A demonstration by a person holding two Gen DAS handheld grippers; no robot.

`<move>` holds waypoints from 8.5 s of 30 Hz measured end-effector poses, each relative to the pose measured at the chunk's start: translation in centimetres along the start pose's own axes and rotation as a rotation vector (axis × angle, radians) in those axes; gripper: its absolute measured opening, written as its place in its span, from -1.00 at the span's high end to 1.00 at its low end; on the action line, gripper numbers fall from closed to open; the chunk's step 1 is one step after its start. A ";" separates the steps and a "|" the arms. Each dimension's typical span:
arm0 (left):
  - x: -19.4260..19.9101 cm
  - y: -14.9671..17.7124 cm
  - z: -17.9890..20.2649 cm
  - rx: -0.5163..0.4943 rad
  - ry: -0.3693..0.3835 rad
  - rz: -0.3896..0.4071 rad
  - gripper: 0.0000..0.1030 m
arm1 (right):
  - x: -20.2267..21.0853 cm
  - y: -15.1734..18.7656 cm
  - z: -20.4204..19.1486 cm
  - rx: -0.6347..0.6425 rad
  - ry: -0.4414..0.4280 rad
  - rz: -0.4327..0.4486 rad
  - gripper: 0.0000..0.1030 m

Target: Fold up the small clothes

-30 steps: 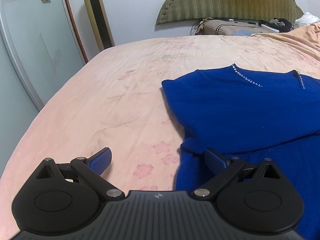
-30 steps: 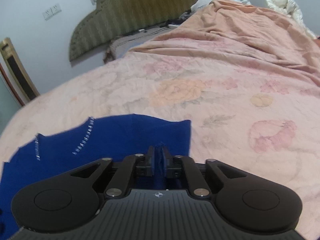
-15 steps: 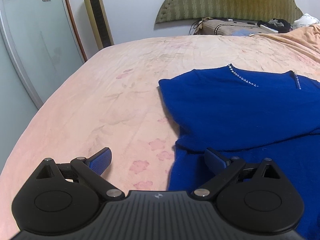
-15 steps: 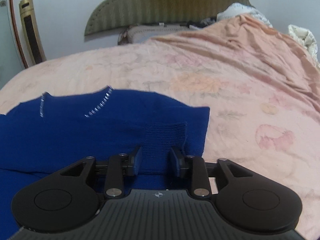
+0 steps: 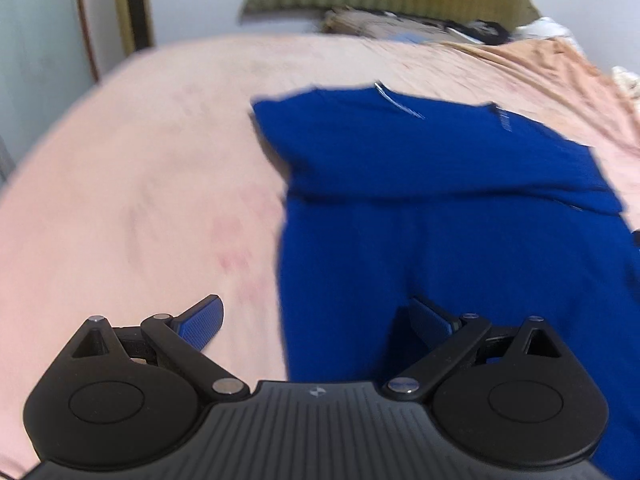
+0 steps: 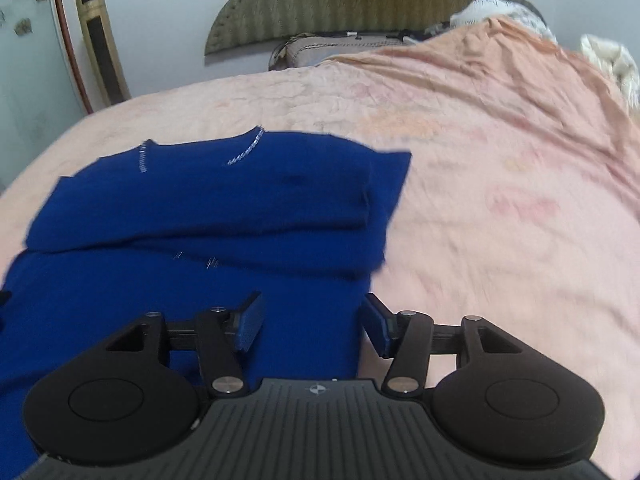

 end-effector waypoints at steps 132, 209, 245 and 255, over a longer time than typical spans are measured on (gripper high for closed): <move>14.0 4.6 4.9 -0.021 0.324 0.075 0.73 | 15.5 6.9 -3.4 -0.015 -0.543 0.015 0.77; 1.0 -14.0 10.8 -0.115 -0.081 0.220 0.73 | 2.6 -8.2 0.0 -0.267 -0.180 0.321 0.73; -0.4 -16.0 9.5 -0.066 -0.059 0.218 0.73 | -0.3 -10.0 0.7 -0.386 -0.299 0.308 0.82; -4.4 -17.4 9.2 -0.079 -0.081 0.150 0.73 | -3.8 -11.1 1.4 -0.430 -0.249 0.289 0.82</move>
Point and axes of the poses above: each gripper's, at about its wrist camera, not at the fingertips, and x roughly against the way its jaws point, z to its right, y to its underside, the point moved 2 cm from there along -x, roughly the way its jaws point, and after that the axes turned 2 degrees about y, right-handed, at the moved point
